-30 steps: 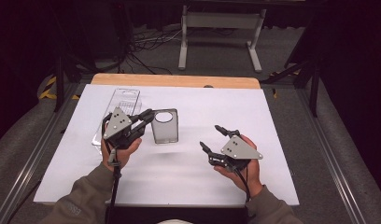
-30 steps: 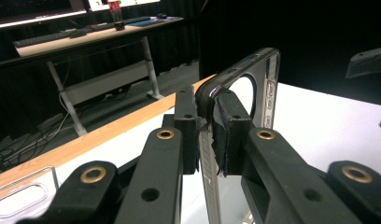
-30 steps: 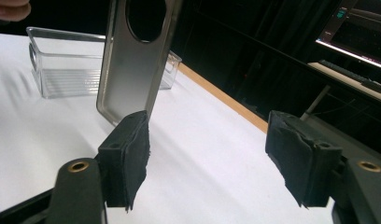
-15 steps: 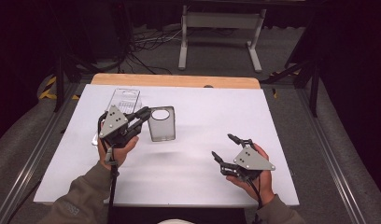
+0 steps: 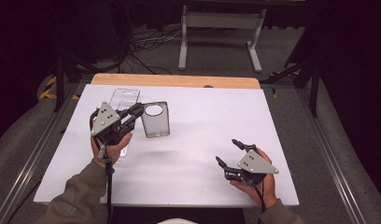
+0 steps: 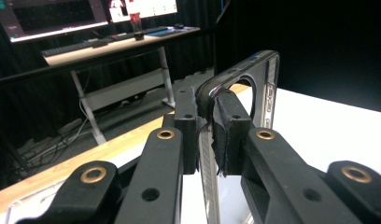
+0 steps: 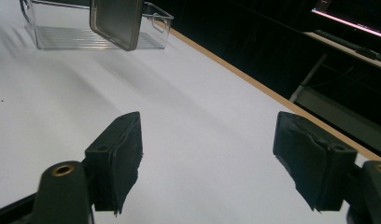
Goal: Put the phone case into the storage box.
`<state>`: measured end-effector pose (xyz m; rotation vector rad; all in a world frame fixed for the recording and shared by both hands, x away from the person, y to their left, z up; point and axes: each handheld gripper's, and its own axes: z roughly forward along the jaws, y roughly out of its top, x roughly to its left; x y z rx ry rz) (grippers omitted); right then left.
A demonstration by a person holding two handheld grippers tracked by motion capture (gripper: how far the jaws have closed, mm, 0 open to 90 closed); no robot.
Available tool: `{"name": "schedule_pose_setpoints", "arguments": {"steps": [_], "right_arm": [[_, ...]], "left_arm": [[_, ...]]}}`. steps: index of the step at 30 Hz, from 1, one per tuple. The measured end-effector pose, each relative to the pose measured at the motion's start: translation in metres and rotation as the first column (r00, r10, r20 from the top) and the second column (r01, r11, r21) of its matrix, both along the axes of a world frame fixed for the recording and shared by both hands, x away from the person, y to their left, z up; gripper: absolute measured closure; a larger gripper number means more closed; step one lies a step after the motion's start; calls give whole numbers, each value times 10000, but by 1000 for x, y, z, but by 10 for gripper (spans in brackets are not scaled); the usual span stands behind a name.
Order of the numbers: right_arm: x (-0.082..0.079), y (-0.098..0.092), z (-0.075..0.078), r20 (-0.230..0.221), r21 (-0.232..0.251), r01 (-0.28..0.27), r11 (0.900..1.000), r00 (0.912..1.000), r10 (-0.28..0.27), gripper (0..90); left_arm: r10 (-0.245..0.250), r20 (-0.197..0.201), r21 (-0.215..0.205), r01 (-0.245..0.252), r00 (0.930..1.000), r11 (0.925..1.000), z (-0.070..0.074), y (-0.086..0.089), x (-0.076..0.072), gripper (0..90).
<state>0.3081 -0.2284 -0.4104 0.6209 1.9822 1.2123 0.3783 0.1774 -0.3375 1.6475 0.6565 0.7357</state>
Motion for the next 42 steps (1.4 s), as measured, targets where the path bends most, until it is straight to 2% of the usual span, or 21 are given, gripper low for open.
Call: {"name": "schedule_pose_setpoints", "arguments": {"steps": [8,11,15,18,23,33,42], "right_arm": [[1,4,-4,3,-151,-216,9997,9998,216,225],[3,5,-5,-16,-155,-220,9996,9998,220,216],[3,4,-5,-36,-86,-213,9997,9998,213,208],[3,4,-4,17,-206,-185,9996,9998,186,207],[6,2,-3,-16,-123,-136,9998,9999,136,207],[6,6,-6,-136,-223,-198,9996,9997,195,207],[7,6,-10,-306,-344,-245,9991,9993,234,207]], "left_arm": [[282,34,-357,-281,9996,9990,5,16,4,811],[412,104,-259,-410,9991,9988,7,19,7,811],[519,128,-387,-514,9986,9979,7,23,11,811],[573,146,-376,-567,9983,9977,8,25,15,811],[619,158,-366,-613,9980,9974,10,27,19,812],[858,142,-800,-844,9962,9932,15,46,26,812],[955,180,-876,-935,9953,9918,17,54,35,812]]}}
